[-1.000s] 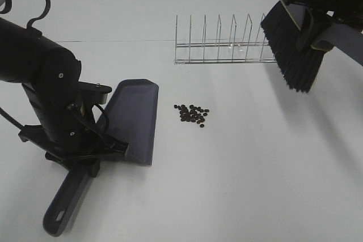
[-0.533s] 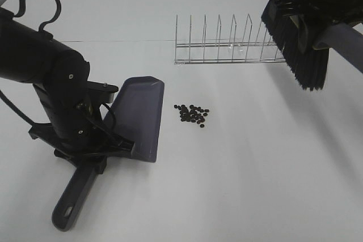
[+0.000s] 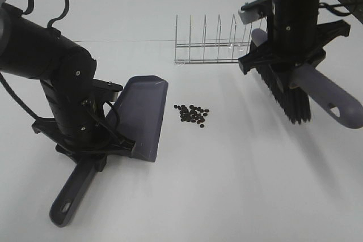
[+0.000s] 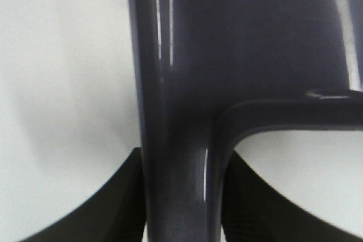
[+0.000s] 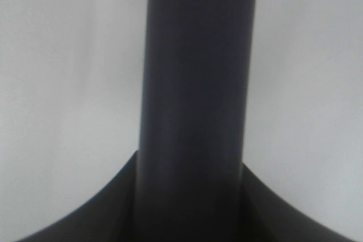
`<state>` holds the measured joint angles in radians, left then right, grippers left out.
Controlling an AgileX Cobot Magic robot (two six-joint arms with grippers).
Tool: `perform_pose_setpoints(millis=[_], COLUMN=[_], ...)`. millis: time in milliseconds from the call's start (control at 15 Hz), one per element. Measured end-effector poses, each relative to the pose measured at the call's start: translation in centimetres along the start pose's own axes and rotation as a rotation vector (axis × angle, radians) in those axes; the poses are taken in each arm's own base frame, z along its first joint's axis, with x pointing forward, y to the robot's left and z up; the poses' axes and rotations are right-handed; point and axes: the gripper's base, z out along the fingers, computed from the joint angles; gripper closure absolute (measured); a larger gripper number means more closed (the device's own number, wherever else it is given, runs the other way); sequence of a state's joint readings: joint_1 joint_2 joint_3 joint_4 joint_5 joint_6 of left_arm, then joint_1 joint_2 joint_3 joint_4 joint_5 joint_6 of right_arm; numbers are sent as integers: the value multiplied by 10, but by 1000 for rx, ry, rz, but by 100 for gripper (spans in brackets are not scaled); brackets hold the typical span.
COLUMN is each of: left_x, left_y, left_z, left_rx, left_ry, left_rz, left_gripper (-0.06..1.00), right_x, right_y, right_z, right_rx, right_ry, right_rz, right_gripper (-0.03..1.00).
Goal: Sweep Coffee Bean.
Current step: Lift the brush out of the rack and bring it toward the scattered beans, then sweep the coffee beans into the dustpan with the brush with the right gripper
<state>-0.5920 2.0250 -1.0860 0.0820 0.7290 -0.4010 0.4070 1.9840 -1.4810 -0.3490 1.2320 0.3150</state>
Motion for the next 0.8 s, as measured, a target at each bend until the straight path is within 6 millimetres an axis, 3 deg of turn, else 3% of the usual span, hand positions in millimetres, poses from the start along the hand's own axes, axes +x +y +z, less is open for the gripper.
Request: perform_pose_setpoints(millis=[133, 267, 533, 800], left_x=[0, 0, 0, -1], left_y=[0, 0, 0, 0], left_z=[0, 0, 0, 0], left_rx=[-3, -4, -2, -3], left_ry=[0, -2, -5, -6], left_rz=[13, 21, 49, 67], left_gripper=[63, 63, 63, 63], right_x=[-3, -3, 5, 3], right_y=[13, 26, 76, 92], right_z=[29, 45, 52, 51], right_rx=[-2, -3, -30, -180], right_ry=[83, 120, 155, 134], right_rz=[27, 39, -8, 88], right_gripper=[70, 70, 70, 70])
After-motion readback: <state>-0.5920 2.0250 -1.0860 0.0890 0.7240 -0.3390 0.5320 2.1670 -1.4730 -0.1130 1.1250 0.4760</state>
